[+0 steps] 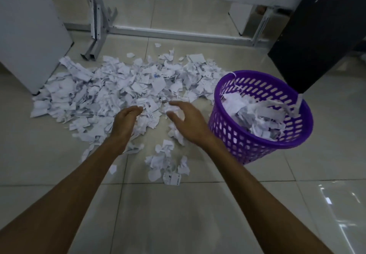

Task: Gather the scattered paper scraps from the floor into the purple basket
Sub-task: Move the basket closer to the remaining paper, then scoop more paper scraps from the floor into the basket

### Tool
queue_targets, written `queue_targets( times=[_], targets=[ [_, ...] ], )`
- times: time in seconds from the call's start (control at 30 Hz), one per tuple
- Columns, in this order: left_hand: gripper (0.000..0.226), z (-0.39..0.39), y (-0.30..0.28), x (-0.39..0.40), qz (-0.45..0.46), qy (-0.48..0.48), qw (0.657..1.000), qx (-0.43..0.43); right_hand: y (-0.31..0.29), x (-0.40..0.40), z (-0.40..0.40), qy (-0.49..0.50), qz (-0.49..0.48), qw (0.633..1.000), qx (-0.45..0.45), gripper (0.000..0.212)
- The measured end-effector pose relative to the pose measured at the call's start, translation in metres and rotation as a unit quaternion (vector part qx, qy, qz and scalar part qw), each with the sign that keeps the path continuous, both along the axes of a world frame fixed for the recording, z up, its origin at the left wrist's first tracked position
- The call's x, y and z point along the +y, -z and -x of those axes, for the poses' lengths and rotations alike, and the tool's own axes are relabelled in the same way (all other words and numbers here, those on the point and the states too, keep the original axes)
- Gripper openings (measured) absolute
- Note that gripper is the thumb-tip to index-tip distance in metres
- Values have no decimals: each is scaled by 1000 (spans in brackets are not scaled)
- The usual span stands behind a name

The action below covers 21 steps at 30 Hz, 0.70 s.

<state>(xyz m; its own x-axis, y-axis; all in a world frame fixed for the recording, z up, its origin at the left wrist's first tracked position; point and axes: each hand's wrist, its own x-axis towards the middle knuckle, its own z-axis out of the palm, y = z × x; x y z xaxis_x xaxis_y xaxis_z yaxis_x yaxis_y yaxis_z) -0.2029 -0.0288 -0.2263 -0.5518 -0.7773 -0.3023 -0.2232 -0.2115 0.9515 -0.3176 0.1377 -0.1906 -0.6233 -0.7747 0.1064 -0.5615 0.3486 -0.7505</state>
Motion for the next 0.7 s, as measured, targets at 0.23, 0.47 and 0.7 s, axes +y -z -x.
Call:
queue_targets(
  times=[0.23, 0.47, 0.7],
  targets=[
    [60, -49, 89, -27, 222, 0, 953, -207, 129, 6, 21, 95, -278, 955, -32, 84],
    [67, -77, 137, -24, 304, 47, 898, -316, 164, -14, -7, 115, -230, 966, -6, 91],
    [67, -70, 136, -5, 289, 119, 926, -214, 171, -20, -59, 74, -162, 984, 24, 90]
  ],
)
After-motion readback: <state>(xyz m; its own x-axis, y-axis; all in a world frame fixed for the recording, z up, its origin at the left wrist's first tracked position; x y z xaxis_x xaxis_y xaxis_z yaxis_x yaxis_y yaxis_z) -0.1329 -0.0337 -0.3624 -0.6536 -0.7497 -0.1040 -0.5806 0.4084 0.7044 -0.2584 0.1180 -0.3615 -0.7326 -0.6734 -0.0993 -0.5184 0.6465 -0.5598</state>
